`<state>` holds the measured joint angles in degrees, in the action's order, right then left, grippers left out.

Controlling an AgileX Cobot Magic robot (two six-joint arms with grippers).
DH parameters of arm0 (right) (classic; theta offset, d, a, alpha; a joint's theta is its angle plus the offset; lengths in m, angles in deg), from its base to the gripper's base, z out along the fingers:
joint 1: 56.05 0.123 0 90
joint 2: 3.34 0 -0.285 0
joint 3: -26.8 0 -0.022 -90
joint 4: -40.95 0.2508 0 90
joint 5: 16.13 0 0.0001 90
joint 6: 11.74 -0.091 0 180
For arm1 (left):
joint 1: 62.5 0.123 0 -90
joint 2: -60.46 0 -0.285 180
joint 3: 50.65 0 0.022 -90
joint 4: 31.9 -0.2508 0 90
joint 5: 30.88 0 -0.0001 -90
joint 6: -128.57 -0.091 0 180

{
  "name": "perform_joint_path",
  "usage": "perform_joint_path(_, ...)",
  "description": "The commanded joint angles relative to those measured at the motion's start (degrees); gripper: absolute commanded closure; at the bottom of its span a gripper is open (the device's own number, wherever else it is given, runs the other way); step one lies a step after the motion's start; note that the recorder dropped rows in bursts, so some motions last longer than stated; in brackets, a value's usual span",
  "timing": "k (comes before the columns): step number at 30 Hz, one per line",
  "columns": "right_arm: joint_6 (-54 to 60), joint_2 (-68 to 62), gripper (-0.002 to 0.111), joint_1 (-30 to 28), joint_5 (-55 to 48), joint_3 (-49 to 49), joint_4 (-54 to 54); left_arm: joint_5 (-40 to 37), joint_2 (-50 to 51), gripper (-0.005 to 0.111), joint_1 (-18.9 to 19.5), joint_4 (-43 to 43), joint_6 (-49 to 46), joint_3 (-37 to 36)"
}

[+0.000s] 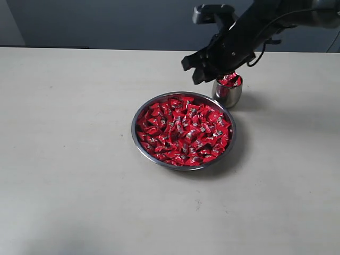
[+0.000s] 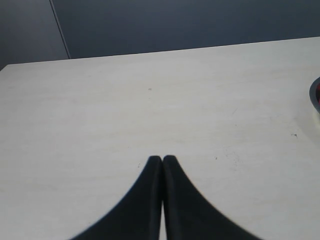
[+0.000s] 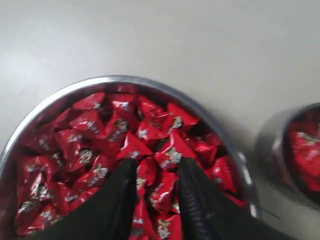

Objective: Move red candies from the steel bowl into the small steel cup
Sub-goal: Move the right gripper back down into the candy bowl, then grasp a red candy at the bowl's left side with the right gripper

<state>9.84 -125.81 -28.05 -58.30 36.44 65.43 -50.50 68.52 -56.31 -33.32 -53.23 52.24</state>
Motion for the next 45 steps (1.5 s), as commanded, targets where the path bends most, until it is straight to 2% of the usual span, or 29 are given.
perform_joint_path(1,1.2,-2.7,0.079,4.2,0.1,0.2,0.3,0.5,-0.3,0.106,0.0,-0.1,0.1,-0.1)
perform_joint_path(6,1.2,-5.7,0.079,7.5,-0.2,0.2,-0.3,0.5,-0.3,0.106,0.0,-0.1,0.1,-0.1)
perform_joint_path(11,0.2,-6.9,0.079,8.5,-2.7,0.2,-1.7,0.5,-0.3,0.106,0.0,-0.1,0.1,-0.1)
perform_joint_path(18,-9.6,-6.9,0.079,9.8,-6.7,0.2,-5.9,0.5,-0.3,0.106,0.0,-0.1,0.1,-0.1)
perform_joint_path(25,-9.6,-6.9,0.079,14.1,-6.0,0.2,-8.6,0.5,-0.3,0.106,0.0,-0.1,0.1,-0.1)
perform_joint_path(33,-11.8,-6.9,0.079,14.3,-5.5,0.2,-13.1,0.5,-0.3,0.106,0.0,-0.1,0.1,-0.1)
perform_joint_path(41,-11.8,-6.9,0.079,14.3,-5.2,0.2,-9.9,0.5,-0.3,0.106,0.0,-0.1,0.1,-0.1)
perform_joint_path(45,-22.3,-6.8,0.079,14.4,-7.0,0.9,-12.7,0.5,-0.3,0.106,0.0,-0.1,0.1,-0.1)
